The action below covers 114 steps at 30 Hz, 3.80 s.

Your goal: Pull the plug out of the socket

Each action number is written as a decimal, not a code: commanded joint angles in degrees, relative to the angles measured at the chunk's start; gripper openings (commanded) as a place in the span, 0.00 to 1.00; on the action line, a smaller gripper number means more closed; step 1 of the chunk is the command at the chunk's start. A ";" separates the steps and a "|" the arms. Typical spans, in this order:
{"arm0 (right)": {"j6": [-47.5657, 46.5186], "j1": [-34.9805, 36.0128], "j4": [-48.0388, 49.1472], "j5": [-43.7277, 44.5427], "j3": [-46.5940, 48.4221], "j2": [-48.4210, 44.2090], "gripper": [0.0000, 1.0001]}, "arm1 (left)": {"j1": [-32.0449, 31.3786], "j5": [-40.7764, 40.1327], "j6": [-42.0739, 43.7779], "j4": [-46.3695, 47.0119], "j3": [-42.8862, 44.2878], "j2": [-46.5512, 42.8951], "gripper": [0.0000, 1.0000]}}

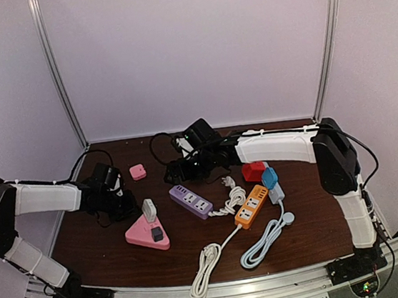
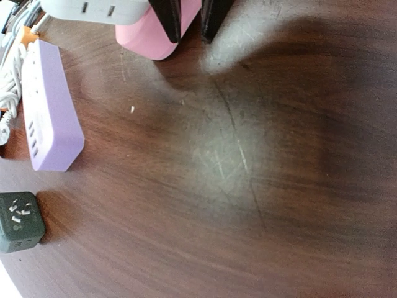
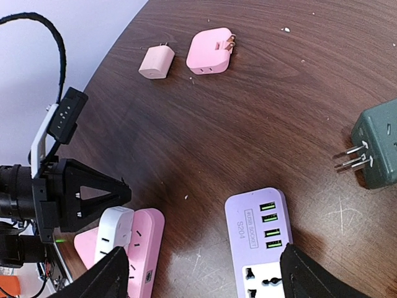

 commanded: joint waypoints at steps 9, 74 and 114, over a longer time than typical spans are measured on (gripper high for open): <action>0.82 3.88 0.09 0.85 7.78 5.57 0.86 | 0.06 -0.84 3.80 -2.25 0.70 -2.26 0.11; 8.11 5.66 1.37 11.83 4.93 5.59 0.05 | -8.29 3.99 0.62 0.91 3.16 -7.30 0.05; 9.44 2.86 10.84 -0.91 -5.65 1.37 0.05 | -10.58 4.68 2.75 6.16 2.62 5.11 0.03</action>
